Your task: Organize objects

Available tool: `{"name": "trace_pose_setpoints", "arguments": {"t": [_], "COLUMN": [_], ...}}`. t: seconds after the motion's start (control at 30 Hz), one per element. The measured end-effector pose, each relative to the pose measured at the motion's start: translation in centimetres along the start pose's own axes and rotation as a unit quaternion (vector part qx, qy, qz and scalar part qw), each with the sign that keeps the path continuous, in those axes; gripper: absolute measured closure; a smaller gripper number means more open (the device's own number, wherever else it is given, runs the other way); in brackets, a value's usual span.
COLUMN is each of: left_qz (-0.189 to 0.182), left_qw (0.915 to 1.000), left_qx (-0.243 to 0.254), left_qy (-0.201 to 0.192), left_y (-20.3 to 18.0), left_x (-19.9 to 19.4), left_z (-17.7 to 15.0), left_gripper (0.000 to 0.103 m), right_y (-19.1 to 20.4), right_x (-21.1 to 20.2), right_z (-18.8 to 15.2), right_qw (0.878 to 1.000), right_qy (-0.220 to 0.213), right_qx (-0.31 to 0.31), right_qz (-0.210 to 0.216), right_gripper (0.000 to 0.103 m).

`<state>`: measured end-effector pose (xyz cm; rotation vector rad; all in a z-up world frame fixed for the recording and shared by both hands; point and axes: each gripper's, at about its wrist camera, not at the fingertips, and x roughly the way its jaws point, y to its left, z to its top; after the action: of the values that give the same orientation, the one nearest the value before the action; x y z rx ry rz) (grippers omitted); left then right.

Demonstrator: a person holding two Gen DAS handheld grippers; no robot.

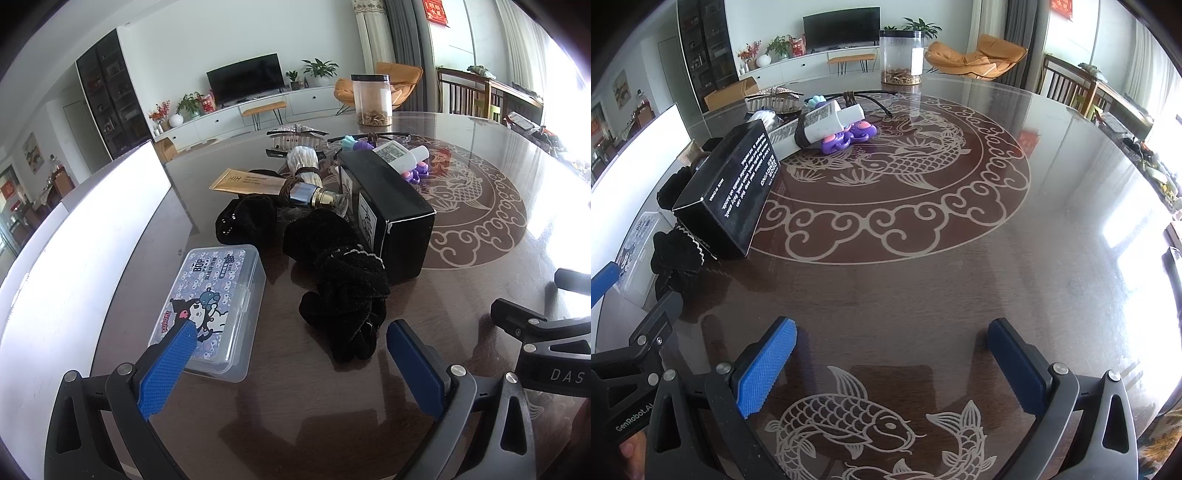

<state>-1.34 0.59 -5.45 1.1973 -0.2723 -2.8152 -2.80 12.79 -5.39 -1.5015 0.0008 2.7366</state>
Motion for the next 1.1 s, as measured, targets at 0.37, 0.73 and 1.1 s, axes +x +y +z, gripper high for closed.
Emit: {"name": "trace_pose_setpoints", "arguments": {"t": [0.37,0.73,1.1], "left_qz": [0.006,0.008,0.009], "left_qw": [1.0000,0.9999,0.9999], "left_qx": [0.007,0.009,0.011], "left_qy": [0.002,0.003,0.004], "left_y": [-0.18,-0.29,-0.37], "left_x": [0.03,0.14,0.16], "left_z": [-0.09,-0.07,-0.10], "left_gripper": [0.000,0.000,0.000], "right_y": [0.03,0.06,0.09], "right_x": [-0.04,-0.03,-0.05], "right_z": [0.02,-0.05,-0.06], "right_qw": [1.000,1.000,1.000], "right_qy": [-0.003,-0.004,-0.005], "right_qx": [0.001,0.002,0.002], "right_qz": [-0.002,-0.002,-0.002], "right_gripper": [0.000,0.000,0.000]}}
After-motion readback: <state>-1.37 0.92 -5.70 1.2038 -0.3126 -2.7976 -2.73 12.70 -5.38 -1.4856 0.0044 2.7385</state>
